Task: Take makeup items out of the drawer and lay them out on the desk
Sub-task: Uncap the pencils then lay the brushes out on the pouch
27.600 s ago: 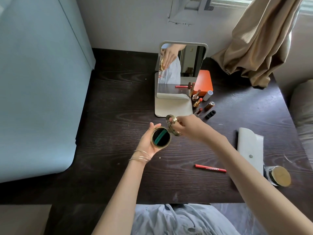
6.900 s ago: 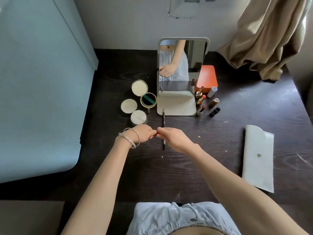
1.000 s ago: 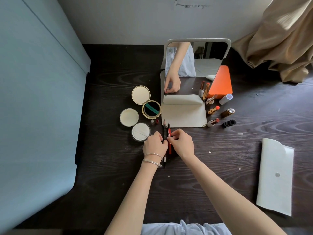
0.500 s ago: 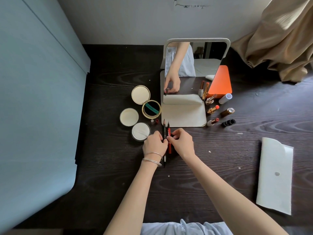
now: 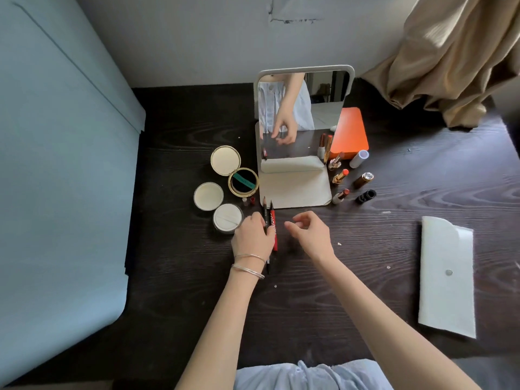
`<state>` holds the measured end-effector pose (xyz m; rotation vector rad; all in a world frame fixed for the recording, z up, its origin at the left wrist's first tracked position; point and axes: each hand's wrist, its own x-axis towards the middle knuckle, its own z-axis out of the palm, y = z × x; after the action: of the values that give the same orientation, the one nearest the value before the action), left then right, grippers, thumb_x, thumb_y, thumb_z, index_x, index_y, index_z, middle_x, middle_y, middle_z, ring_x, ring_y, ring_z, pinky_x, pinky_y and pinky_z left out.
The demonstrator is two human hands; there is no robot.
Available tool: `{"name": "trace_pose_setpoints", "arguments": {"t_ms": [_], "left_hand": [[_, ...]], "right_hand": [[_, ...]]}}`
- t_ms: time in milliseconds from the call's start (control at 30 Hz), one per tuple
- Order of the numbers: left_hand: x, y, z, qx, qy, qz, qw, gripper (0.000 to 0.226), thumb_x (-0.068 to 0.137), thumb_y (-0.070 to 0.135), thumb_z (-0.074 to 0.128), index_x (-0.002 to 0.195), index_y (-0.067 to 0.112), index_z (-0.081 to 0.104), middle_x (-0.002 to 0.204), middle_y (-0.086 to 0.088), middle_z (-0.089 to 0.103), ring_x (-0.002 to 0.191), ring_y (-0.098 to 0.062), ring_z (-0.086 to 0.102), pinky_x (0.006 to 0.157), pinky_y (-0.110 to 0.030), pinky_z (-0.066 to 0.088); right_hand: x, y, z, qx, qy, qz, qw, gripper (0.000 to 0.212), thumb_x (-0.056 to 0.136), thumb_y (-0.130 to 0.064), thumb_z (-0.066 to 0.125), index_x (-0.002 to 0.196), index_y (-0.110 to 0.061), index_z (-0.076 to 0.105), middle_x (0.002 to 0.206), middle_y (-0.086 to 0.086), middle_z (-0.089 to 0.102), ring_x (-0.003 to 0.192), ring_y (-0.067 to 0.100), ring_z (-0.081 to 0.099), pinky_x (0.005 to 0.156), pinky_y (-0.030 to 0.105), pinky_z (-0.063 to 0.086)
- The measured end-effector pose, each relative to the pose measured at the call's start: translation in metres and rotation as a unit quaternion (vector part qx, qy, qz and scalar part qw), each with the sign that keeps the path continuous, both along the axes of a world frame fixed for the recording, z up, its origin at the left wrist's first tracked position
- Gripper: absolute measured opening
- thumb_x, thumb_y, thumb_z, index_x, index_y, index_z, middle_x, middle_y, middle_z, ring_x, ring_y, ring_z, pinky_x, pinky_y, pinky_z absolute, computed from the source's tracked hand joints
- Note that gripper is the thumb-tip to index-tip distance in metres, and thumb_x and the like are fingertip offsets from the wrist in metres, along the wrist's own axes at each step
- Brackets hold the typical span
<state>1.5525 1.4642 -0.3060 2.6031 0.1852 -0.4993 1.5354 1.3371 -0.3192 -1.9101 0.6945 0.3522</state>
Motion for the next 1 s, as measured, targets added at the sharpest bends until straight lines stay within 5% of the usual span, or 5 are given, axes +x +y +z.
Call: {"name": "trace_pose_setpoints", "arguments": {"t_ms": [233, 467, 700, 1000], "left_hand": [[-0.027, -0.072, 0.019, -0.112, 0.034, -0.072, 0.991, 0.014, 0.087, 0.032, 0.058, 0.092, 0.018, 0.058, 0.078, 0.007, 0.058, 0.088, -0.019, 0.061, 0.08, -0.03, 0.047], [-0.067, -0.159, 0.017, -0.121, 0.074, -0.156, 0.978, 0.014, 0.087, 0.029, 0.06, 0.095, 0.018, 0.059, 0.08, 0.008, 0.058, 0.094, -0.019, 0.062, 0.088, -0.032, 0.047], [-0.109, -0.248, -0.002, -0.094, 0.12, -0.183, 0.971, 0.032, 0.085, 0.032, 0.061, 0.111, 0.015, 0.054, 0.117, -0.006, 0.052, 0.107, -0.026, 0.056, 0.093, -0.036, 0.046], [-0.142, -0.327, -0.008, -0.053, 0.084, -0.088, 0.991, 0.062, 0.081, 0.041, 0.065, 0.129, 0.016, 0.035, 0.133, -0.007, 0.036, 0.12, -0.026, 0.042, 0.089, -0.036, 0.044]], "right_hand": [[-0.045, -0.064, 0.02, 0.0, -0.025, -0.083, 0.996, 0.017, 0.082, -0.023, 0.069, 0.094, -0.015, 0.062, 0.084, -0.005, 0.061, 0.085, 0.013, 0.059, 0.077, 0.024, 0.042], [-0.103, -0.153, 0.023, -0.035, -0.024, -0.166, 0.985, 0.018, 0.082, -0.019, 0.069, 0.097, -0.009, 0.064, 0.093, 0.001, 0.064, 0.093, 0.016, 0.06, 0.083, 0.028, 0.045], [-0.145, -0.246, 0.017, -0.085, -0.004, -0.164, 0.983, 0.022, 0.086, -0.018, 0.065, 0.105, -0.008, 0.064, 0.102, 0.006, 0.065, 0.095, 0.016, 0.059, 0.085, 0.028, 0.045], [-0.156, -0.302, 0.0, -0.046, 0.024, -0.085, 0.995, 0.032, 0.086, -0.011, 0.062, 0.117, -0.007, 0.056, 0.1, -0.001, 0.058, 0.092, 0.013, 0.055, 0.081, 0.023, 0.042]]}}
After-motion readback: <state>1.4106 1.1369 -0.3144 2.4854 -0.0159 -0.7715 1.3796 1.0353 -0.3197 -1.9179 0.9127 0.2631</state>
